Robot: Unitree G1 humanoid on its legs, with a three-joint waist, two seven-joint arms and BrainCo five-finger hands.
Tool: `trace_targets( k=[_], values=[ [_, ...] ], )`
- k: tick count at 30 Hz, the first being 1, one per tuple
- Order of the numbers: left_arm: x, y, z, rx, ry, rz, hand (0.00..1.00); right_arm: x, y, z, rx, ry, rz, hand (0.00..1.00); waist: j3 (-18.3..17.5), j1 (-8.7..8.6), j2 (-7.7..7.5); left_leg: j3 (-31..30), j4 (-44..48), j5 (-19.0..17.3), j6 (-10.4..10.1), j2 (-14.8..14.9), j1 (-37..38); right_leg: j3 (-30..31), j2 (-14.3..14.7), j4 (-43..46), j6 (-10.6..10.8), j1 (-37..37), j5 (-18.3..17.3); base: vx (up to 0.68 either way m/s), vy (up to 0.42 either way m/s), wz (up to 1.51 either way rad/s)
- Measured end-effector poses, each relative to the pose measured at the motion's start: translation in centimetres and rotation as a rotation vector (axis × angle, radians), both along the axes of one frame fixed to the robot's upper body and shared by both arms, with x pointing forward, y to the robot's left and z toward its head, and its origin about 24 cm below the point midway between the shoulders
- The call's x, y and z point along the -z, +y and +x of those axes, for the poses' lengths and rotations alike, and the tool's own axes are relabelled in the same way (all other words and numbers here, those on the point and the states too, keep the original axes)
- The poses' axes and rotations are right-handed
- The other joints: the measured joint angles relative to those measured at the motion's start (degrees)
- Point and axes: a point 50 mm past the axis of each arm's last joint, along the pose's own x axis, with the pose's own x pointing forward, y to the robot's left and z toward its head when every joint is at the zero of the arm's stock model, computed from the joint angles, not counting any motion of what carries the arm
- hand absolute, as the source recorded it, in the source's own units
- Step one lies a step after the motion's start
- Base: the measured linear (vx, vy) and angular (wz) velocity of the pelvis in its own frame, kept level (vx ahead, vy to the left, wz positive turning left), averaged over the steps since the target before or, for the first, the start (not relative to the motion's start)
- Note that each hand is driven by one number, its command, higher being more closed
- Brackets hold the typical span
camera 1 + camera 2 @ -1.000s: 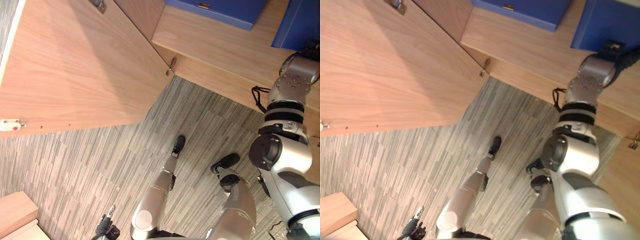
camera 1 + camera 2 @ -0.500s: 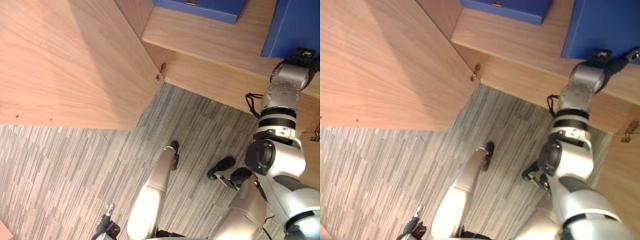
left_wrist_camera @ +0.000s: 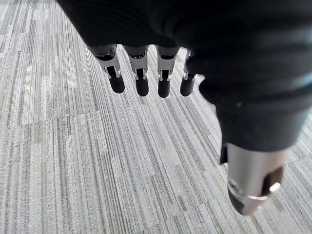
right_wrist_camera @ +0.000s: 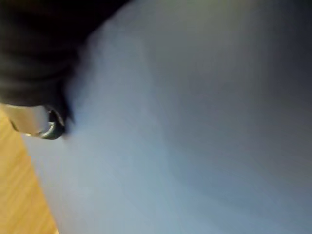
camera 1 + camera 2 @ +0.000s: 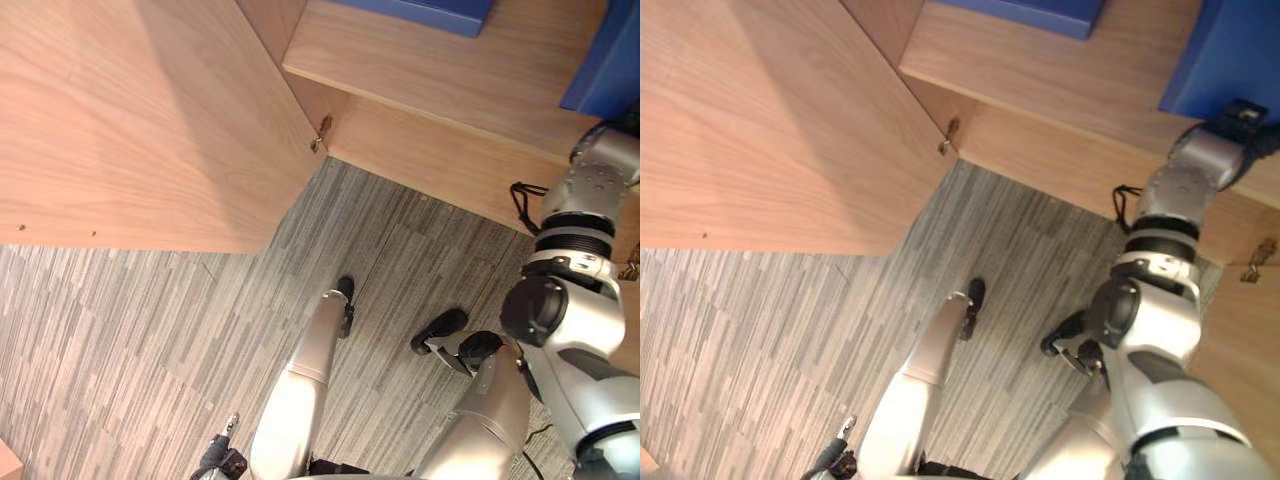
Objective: Walk over to the cabinet, pick up the folder, carry it to the office cabinet, place the folder inside the office cabinet, then close the office cabinet door
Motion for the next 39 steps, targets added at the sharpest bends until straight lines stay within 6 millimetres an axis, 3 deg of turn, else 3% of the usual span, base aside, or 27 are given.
trace_targets(
  k=[6,12,15,19,20,26,31,36,39],
  values=[
    [-0.1,-0.2,0.4,0.047,-0.018,0.009,0.0,-0.9,-2.1,-1.4,0.044,0.053,0.0,1.0,0.2,-0.45,-0.34,-0.7,-0.7,0.5,0.4,-0.4,-0.4,-0.8,-0.2,-0.7,-1.0,0.3,0.6,0.1,0.01,0.07],
    [-0.2,0.3,0.0,0.051,-0.022,0.032,0.0,-3.4,-3.3,-3.0,0.215,0.365,-0.435,1.0,1.0,-1.64,-1.52,-0.8,-2.3,1.0,0.3,-0.2,-0.1,-1.2,0.2,-1.9,-1.3,0.3,0.8,0.11,-0.012,0.0],
    [-0.2,0.3,-0.1,0.048,-0.024,0.037,0.0,-4.3,-2.8,-2.8,0.222,0.414,-0.557,1.0,1.2,-2.0,-1.91,-0.6,-2.6,1.0,0.3,0.5,0.0,-1.2,0.9,-2.5,-1.5,0.3,1.2,0.12,-0.008,-0.1],
    [-0.2,0.5,0.0,0.047,-0.031,0.046,0.0,-3.9,-1.9,-1.8,0.188,0.469,-0.647,1.0,1.5,-2.14,-2.31,-0.1,-3.6,1.3,0.2,1.7,0.6,-1.2,2.4,-4.3,-1.1,0.6,1.8,0.08,0.0,-0.18],
    [-0.3,0.5,0.0,0.047,-0.031,0.047,0.0,-3.8,-1.6,-1.5,0.178,0.476,-0.673,0.0,1.5,-2.48,-2.35,0.0,-4.2,1.5,0.2,1.8,0.7,-1.2,2.5,-4.7,-0.9,0.6,1.9,0.06,0.003,-0.07],
    [-0.3,0.7,0.0,0.033,-0.038,0.048,0.0,-3.6,0.3,0.1,0.113,0.538,-0.841,0.0,1.7,-3.26,-2.59,-0.1,-5.7,2.6,0.0,2.4,0.7,-2.0,3.3,-6.2,-1.3,0.7,2.8,0.06,0.008,-0.02],
    [-0.3,0.8,-0.1,0.02,-0.037,0.048,0.0,-5.1,1.5,0.6,0.079,0.472,-0.857,0.0,2.1,-3.29,-3.29,-0.4,-7.3,3.5,-0.2,2.8,1.4,-2.4,4.2,-7.7,-1.9,1.3,3.5,0.06,0.009,0.0],
    [-0.3,1.0,-0.1,0.012,-0.037,0.049,0.0,-5.0,2.3,1.0,0.058,0.462,-0.893,0.0,2.0,-3.5,-3.76,-0.2,-8.6,4.0,-0.2,2.9,2.2,-2.6,4.4,-8.7,-1.6,1.9,3.9,0.04,0.021,-0.02],
    [-0.3,1.0,-0.1,0.002,-0.037,0.048,0.0,-5.3,2.7,1.4,0.019,0.44,-0.866,0.0,1.9,-3.23,-4.12,0.1,-10.0,4.4,-0.1,4.0,2.8,-3.6,5.5,-11.2,-3.5,3.0,5.5,0.04,0.034,-0.11]
  ],
)
